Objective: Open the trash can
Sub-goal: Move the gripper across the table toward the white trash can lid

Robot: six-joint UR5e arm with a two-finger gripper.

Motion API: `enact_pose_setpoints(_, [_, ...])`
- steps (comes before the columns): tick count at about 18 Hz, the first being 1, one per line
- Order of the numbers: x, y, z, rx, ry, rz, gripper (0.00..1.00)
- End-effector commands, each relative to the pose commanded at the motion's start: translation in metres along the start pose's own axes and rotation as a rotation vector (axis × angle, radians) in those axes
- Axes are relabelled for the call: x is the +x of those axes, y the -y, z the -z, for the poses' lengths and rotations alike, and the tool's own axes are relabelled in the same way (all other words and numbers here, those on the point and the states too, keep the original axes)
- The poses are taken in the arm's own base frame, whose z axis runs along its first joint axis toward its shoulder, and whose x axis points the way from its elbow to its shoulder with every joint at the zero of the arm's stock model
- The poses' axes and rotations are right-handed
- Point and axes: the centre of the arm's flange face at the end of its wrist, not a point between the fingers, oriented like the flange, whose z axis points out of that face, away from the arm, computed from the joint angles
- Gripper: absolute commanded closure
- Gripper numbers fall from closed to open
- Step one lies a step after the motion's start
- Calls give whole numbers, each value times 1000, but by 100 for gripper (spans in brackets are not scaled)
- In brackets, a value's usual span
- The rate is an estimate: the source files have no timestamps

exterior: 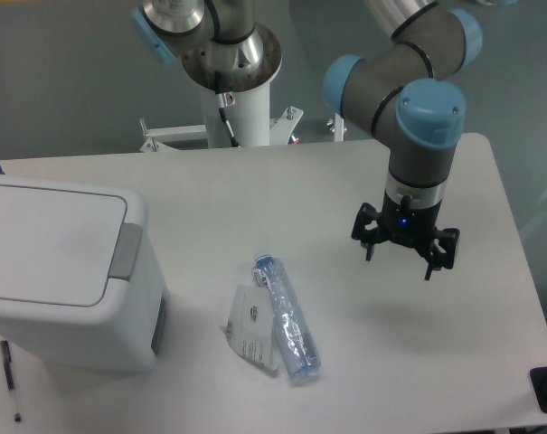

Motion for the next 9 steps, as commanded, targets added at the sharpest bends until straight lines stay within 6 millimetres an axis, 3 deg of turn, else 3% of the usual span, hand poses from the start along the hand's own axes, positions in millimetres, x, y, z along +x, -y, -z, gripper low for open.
enact_pose_setpoints(3, [36,55,24,88,-39,103,0])
enact_pose_setpoints(6, [79,96,37,135,-73,181,0])
enact_pose_setpoints(9, [116,115,59,201,-144,241,0])
